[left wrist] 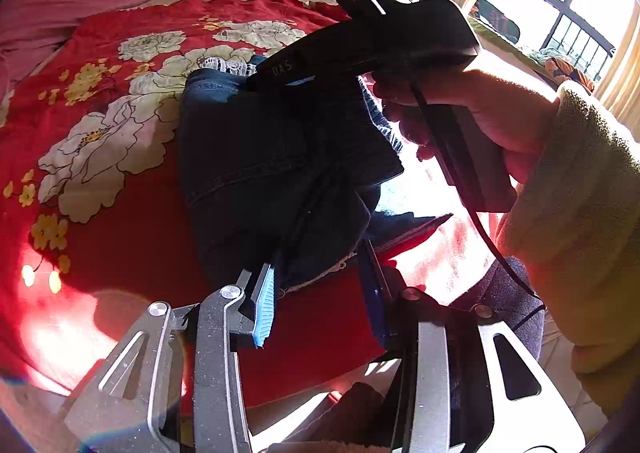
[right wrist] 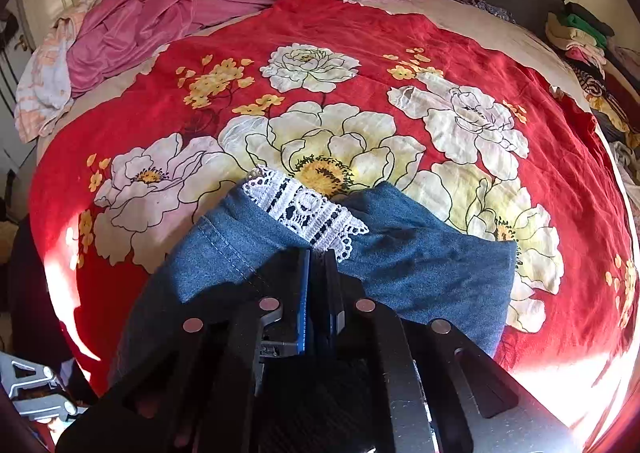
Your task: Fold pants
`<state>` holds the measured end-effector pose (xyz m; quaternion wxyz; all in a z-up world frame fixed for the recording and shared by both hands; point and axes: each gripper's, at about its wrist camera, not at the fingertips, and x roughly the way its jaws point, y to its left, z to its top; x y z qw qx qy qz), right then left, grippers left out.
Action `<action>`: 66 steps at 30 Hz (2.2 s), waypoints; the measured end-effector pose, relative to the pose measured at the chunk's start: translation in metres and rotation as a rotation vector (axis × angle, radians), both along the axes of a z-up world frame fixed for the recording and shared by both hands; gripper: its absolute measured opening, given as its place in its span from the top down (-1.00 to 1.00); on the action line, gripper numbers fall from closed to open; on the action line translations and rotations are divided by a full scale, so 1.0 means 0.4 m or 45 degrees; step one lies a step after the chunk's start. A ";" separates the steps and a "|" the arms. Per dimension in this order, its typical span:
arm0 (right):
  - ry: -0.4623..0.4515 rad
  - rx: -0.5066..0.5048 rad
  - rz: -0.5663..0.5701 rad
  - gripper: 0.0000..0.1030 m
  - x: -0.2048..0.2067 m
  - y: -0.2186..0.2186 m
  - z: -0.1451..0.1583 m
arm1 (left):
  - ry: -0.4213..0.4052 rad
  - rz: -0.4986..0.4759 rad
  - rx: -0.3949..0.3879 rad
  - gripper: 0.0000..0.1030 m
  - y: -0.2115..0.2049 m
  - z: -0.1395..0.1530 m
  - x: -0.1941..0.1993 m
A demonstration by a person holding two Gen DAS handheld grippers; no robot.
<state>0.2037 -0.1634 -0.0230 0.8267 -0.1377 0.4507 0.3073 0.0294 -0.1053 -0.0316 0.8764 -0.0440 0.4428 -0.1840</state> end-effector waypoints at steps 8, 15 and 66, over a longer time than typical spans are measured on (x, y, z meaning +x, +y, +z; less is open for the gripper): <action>-0.109 0.198 -0.089 0.11 -0.052 -0.090 0.128 | 0.003 0.005 -0.003 0.43 -0.001 0.000 -0.001; -0.201 0.322 -0.151 -0.76 -0.123 -0.178 0.214 | 0.007 0.011 -0.004 0.43 0.001 0.004 -0.004; -0.178 0.388 -0.504 -0.90 -0.313 -0.392 0.097 | -0.040 0.262 -0.071 -0.81 0.157 0.098 0.072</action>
